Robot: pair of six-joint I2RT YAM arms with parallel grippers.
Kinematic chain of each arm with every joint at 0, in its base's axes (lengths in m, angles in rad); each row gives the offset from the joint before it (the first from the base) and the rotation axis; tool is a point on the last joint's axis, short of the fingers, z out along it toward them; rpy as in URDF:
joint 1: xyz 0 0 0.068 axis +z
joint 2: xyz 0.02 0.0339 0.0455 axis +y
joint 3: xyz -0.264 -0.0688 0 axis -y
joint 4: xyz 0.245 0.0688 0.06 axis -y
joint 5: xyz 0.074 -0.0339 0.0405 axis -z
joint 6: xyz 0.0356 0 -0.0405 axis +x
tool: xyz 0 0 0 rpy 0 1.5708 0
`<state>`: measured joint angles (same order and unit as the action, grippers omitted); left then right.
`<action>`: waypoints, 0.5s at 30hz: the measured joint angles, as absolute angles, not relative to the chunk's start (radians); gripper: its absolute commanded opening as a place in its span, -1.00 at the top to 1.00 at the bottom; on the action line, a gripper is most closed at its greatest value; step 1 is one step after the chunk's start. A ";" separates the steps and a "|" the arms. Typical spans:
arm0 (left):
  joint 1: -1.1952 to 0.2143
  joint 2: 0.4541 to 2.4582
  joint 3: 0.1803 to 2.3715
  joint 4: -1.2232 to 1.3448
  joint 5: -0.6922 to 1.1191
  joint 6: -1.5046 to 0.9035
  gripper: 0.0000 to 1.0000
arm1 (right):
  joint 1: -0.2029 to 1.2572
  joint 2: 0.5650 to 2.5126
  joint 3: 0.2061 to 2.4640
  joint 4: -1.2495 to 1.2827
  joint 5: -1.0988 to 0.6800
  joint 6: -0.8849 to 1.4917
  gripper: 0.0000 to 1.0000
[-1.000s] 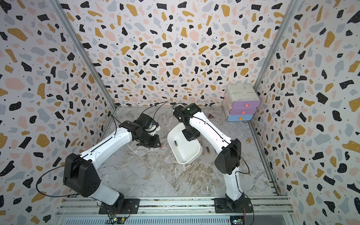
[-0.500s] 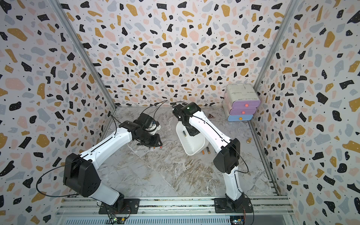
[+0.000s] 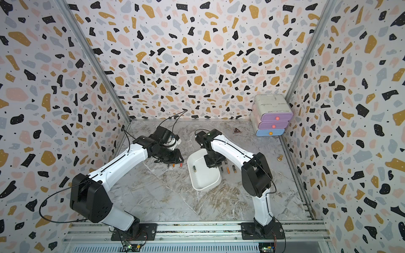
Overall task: Take the batteries out of the storage box
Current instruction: Adjust the storage box at the center of the board.
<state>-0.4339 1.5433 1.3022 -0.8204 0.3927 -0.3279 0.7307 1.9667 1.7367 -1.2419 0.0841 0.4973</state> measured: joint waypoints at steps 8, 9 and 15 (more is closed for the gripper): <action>-0.434 1.537 1.298 -0.813 0.393 -0.333 0.42 | 0.731 1.888 1.578 -0.968 -0.021 0.665 1.00; -0.434 1.537 1.296 -0.813 0.393 -0.334 0.42 | 0.730 1.878 1.549 -0.925 -0.032 0.693 1.00; -0.434 1.537 1.287 -0.807 0.395 -0.334 0.42 | 0.711 1.895 1.449 -0.766 -0.107 0.789 1.00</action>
